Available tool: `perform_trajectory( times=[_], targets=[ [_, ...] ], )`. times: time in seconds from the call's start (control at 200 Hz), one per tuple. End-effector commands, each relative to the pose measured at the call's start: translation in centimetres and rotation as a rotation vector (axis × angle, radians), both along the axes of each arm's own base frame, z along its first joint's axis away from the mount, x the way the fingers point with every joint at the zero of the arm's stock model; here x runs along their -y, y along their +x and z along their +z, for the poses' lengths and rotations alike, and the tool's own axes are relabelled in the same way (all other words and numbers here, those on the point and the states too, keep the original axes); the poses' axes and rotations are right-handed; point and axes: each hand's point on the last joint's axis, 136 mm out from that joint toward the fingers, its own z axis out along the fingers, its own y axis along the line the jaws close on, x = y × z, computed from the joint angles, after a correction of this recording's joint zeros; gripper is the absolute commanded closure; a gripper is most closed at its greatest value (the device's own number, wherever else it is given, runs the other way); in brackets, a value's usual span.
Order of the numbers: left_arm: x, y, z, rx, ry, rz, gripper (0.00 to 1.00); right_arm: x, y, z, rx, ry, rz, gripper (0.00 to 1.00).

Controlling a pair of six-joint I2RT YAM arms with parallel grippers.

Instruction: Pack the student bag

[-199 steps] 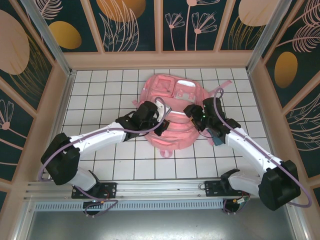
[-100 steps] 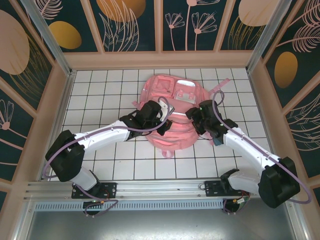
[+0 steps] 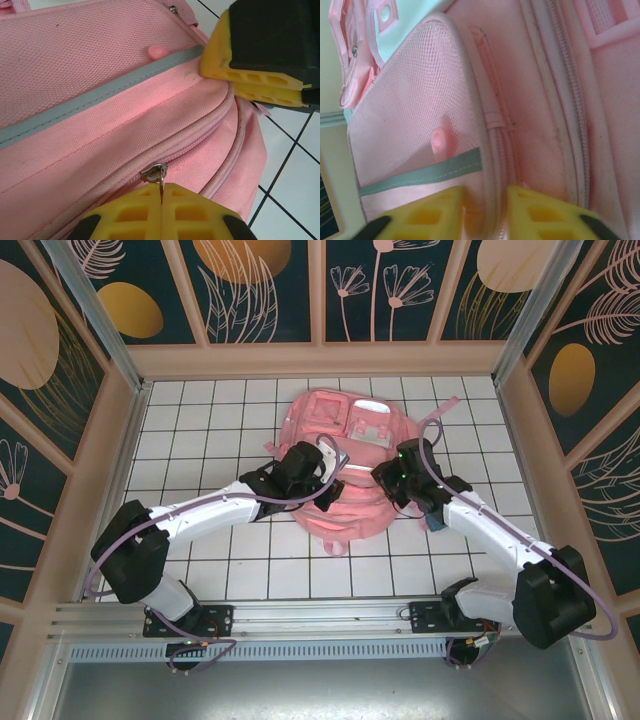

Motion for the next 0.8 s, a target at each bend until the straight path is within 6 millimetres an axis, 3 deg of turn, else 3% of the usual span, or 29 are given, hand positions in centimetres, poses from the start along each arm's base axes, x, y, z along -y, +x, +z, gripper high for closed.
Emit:
perform_trajectory(
  times=[0.0, 0.17, 0.34, 0.39, 0.41, 0.505, 0.596, 0.796],
  targets=[
    [0.0, 0.9, 1.9, 0.057, -0.021, 0.036, 1.00, -0.2, 1.3, 2.4, 0.074, 0.014, 0.009, 0.84],
    [-2.2, 1.3, 0.3, 0.049, 0.071, 0.126, 1.00, 0.8, 2.1, 3.4, 0.117, -0.010, -0.022, 0.99],
    [-6.2, 1.7, -1.4, 0.039, 0.169, 0.261, 1.00, 2.5, 2.8, 4.0, 0.140, -0.090, -0.065, 1.00],
    [-7.2, 2.0, -1.3, 0.029, 0.166, 0.296, 1.00, 2.7, 2.9, 3.9, 0.141, -0.103, -0.065, 1.00],
    [-8.1, 1.8, -2.3, 0.009, 0.183, 0.310, 1.00, 2.8, 3.0, 3.9, 0.140, -0.107, -0.065, 1.00],
    [-10.7, 2.4, -3.1, -0.033, 0.172, 0.393, 1.00, 2.9, 3.4, 3.8, 0.140, -0.120, -0.060, 1.00],
    [-12.4, 3.1, -3.0, -0.048, 0.145, 0.453, 1.00, 2.7, 3.9, 4.0, 0.153, -0.126, -0.051, 1.00],
    [-14.3, 5.9, -2.0, -0.019, 0.136, 0.567, 1.00, 1.5, 5.6, 4.2, 0.177, -0.143, 0.015, 1.00]
  ],
)
